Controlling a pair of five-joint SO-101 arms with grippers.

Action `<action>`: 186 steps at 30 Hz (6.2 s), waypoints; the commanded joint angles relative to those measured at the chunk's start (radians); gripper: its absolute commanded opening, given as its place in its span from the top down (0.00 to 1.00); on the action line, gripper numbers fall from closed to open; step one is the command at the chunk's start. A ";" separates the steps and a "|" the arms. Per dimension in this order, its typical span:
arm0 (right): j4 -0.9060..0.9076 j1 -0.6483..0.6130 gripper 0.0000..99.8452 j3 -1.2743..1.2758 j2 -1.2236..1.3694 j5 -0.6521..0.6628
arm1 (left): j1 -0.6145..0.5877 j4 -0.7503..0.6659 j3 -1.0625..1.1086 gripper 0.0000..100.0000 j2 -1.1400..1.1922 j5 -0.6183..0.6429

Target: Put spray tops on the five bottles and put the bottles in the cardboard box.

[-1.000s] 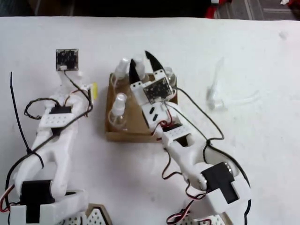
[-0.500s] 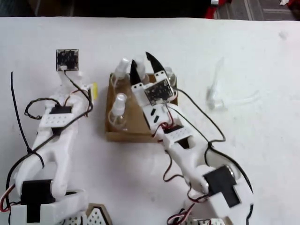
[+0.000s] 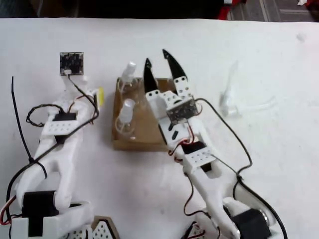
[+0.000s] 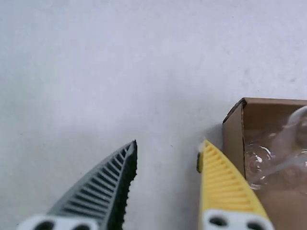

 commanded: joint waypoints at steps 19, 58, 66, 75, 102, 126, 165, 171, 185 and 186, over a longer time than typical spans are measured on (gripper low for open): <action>0.966 0.633 0.87 -0.101 -0.483 -0.327 | 0.007 -0.020 -0.003 0.80 -0.035 -0.012; 0.877 0.585 0.87 -0.130 0.021 -0.334 | 0.004 -0.020 -0.003 0.80 -0.028 -0.012; 0.865 0.582 0.87 -0.123 0.021 -0.196 | 0.005 -0.026 -0.003 0.80 -0.027 -0.012; 0.905 0.584 0.87 -0.233 0.173 -0.187 | -0.002 -0.020 -0.003 0.80 -0.035 -0.012; 1.979 0.561 0.86 -1.115 0.496 0.680 | -0.002 -0.026 -0.006 0.80 -0.027 -0.012; 1.965 0.645 0.71 -1.490 0.937 1.126 | 0.010 -0.028 -0.006 0.80 -0.027 -0.012; 2.051 0.572 0.96 -1.513 1.029 1.249 | 0.021 -0.028 -0.003 0.80 -0.027 -0.068; 2.051 0.657 0.96 -1.513 1.020 1.189 | 0.021 -0.026 -0.003 0.80 -0.027 -0.068; 2.129 0.776 0.93 -1.507 1.001 1.186 | 0.021 -0.028 -0.003 0.80 -0.027 -0.068; 2.140 0.774 0.90 -1.508 1.001 1.186 | 0.021 -0.028 -0.003 0.80 -0.027 -0.068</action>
